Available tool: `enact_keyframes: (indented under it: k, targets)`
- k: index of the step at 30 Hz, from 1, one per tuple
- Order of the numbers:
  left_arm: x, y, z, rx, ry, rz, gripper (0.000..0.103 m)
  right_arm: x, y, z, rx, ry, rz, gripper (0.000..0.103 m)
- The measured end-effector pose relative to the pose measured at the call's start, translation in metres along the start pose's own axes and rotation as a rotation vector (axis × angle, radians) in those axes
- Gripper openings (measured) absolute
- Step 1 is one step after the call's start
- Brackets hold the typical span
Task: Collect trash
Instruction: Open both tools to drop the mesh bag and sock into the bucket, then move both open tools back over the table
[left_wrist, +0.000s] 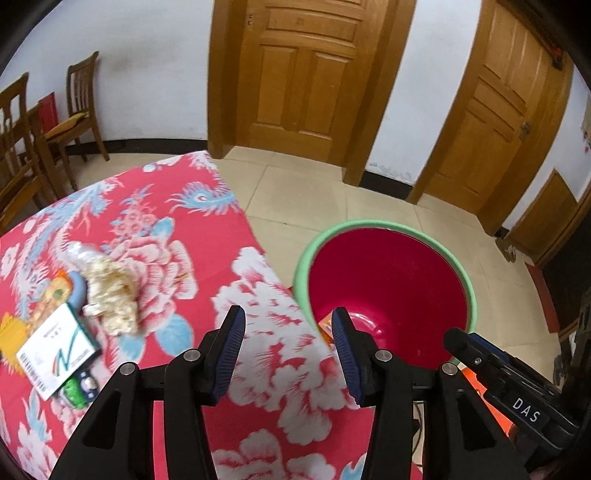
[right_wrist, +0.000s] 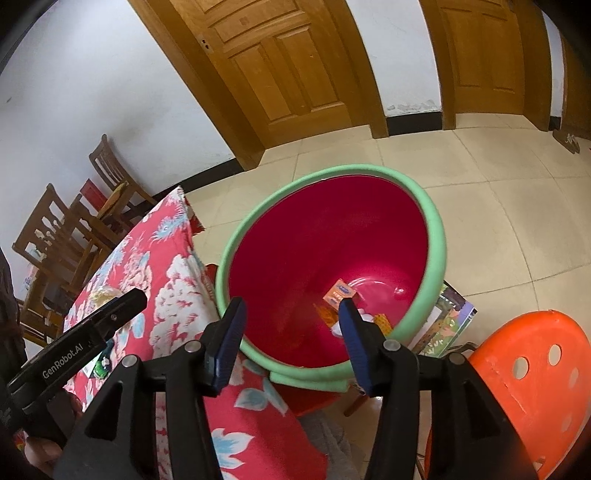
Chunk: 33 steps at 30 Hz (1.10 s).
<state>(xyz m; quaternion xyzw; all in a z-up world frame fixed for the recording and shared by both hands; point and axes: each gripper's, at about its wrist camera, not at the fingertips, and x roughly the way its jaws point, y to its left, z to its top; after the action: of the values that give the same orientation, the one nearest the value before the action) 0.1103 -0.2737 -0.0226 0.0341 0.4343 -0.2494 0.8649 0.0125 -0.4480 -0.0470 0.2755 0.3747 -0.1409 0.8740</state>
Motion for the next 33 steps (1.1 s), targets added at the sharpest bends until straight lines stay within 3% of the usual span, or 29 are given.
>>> enact_keyframes:
  k: [17, 33]
  targets:
    - [-0.044, 0.074, -0.012, -0.131, -0.065, 0.1, 0.054, 0.001, 0.068, -0.013, -0.12, 0.023, 0.1, 0.063]
    - [-0.084, 0.164, -0.033, -0.281, -0.121, 0.216, 0.056, 0.015, 0.133, -0.03, -0.224, 0.06, 0.13, 0.073]
